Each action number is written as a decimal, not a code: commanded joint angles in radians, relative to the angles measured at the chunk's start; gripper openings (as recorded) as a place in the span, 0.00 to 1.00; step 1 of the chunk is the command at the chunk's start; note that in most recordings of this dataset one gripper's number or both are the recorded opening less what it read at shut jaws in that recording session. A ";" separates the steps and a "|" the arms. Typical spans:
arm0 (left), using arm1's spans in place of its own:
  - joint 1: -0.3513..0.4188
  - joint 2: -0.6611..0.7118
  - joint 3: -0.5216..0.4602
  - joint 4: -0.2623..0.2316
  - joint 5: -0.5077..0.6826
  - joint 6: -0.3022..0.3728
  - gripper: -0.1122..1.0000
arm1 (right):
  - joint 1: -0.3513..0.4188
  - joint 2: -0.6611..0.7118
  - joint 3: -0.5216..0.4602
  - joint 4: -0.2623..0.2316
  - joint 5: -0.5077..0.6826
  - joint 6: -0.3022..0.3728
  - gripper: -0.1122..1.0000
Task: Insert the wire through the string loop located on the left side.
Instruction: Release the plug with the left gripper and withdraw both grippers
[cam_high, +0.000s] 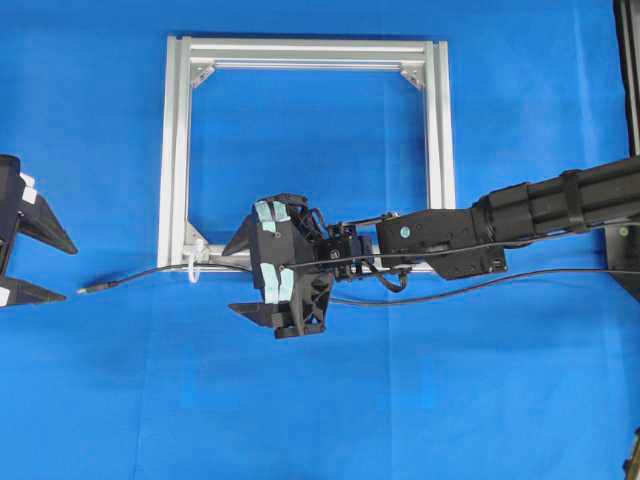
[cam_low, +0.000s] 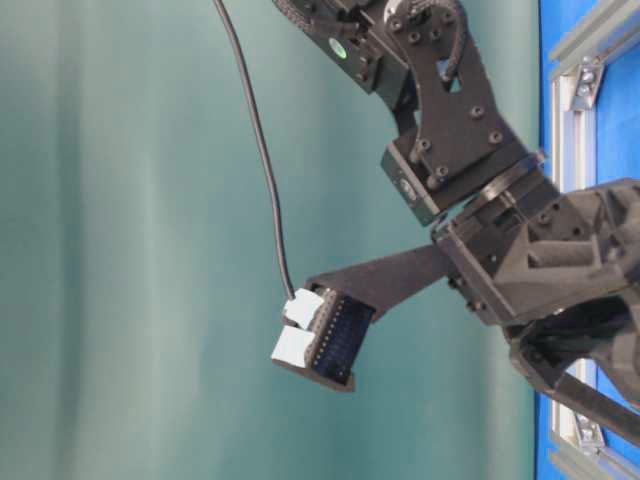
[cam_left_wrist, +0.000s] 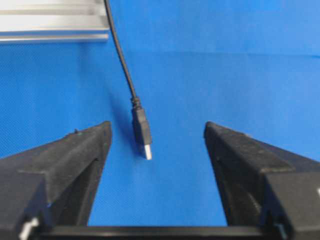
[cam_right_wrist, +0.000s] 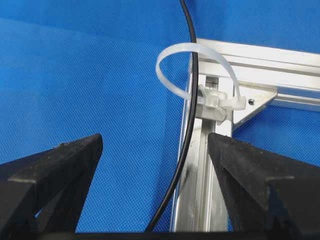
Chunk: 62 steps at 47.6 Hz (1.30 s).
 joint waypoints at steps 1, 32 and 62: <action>-0.003 0.005 -0.017 0.002 -0.003 0.000 0.68 | 0.003 -0.040 -0.012 -0.002 -0.006 -0.003 0.92; 0.037 -0.164 -0.038 0.023 -0.265 0.018 0.65 | -0.005 -0.224 -0.014 -0.002 0.044 -0.018 0.92; 0.089 -0.196 -0.044 0.023 -0.360 0.146 0.65 | -0.006 -0.314 -0.017 -0.002 0.069 -0.041 0.92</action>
